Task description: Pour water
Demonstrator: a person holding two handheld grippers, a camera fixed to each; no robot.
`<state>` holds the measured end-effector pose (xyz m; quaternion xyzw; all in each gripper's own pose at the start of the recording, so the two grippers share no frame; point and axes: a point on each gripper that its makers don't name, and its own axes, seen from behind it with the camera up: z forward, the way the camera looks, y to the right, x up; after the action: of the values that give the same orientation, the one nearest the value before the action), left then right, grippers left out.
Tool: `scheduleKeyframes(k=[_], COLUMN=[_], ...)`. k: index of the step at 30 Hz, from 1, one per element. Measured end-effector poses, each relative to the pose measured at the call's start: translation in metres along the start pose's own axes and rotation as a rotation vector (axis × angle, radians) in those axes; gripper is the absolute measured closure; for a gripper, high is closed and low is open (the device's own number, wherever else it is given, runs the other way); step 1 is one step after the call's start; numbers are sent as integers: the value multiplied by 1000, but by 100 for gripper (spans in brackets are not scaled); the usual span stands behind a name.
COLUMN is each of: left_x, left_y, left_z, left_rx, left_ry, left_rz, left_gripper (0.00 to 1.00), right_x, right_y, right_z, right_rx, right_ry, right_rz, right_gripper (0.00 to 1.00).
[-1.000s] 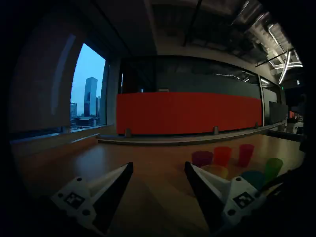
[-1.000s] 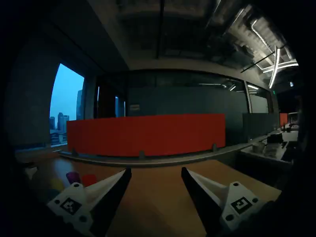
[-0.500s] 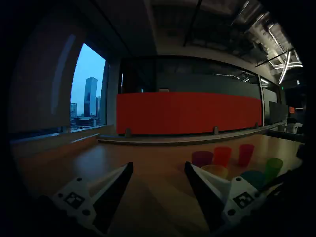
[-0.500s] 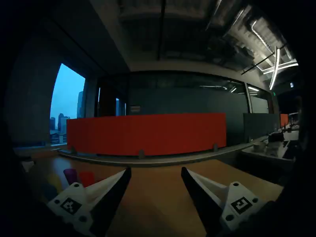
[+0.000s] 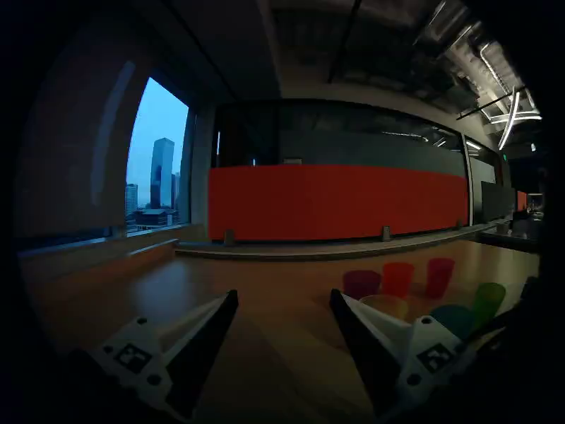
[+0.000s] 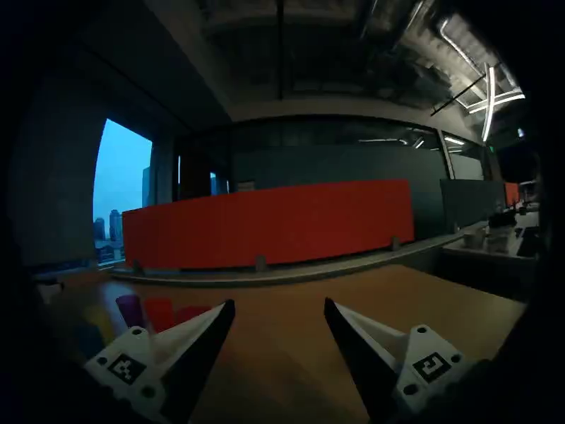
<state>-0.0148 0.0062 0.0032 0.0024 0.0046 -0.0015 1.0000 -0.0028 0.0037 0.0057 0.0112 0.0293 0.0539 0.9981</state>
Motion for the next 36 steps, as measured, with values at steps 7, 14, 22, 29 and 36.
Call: scheduleKeyframes(k=[7, 14, 22, 29, 36], left_x=[0, 0, 1, 0, 1], left_y=[0, 0, 0, 0, 0], left_z=[0, -1, 0, 0, 0], left_rx=[0, 0, 0, 0, 0], left_ry=[0, 0, 0, 0, 0], left_rz=[0, 0, 0, 0, 0], left_gripper=[3, 3, 3, 3, 3], right_x=[-8, -14, -18, -21, -22], right_y=[6, 7, 10, 6, 2], right_z=[0, -1, 0, 0, -1], right_rx=[0, -5, -16, -14, -17], right_ry=[-11, -18, -29, -38, -40], right_rz=[-2, -11, -24, -48, -74], right_gripper=[2, 2, 2, 2, 2])
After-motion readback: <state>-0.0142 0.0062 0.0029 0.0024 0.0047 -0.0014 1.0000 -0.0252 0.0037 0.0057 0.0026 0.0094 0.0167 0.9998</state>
